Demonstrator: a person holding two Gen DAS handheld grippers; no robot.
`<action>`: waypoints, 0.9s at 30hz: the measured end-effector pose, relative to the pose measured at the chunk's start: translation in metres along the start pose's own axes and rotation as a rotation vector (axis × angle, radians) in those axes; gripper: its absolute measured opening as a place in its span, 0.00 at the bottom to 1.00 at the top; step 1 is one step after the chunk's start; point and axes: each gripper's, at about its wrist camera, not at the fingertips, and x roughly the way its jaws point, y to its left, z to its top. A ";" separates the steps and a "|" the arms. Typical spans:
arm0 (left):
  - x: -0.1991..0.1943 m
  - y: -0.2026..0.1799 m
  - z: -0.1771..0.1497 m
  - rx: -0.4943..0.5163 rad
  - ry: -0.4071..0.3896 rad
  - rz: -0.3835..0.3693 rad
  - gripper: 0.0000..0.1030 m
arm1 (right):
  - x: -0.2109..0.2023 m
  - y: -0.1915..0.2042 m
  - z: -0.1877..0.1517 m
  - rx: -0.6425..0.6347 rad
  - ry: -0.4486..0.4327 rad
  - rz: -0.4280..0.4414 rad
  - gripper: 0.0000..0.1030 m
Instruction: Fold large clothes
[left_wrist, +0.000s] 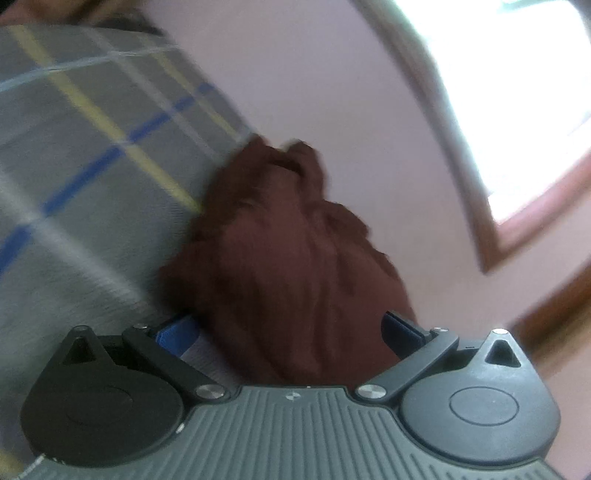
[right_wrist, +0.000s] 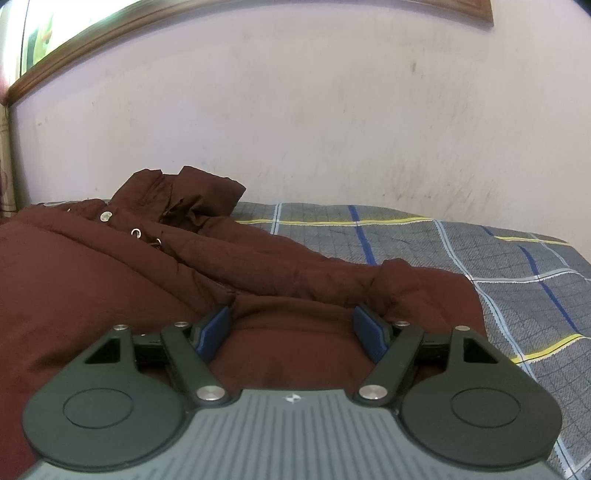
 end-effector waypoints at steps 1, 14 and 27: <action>0.010 -0.001 0.004 0.013 0.003 0.016 1.00 | 0.000 0.000 0.000 0.000 -0.002 -0.002 0.72; 0.034 -0.019 0.004 0.054 -0.174 -0.045 0.41 | -0.009 0.003 -0.002 -0.004 -0.037 -0.029 0.73; 0.015 -0.077 -0.002 0.187 -0.272 -0.062 0.41 | -0.078 0.083 0.044 -0.099 -0.156 0.303 0.57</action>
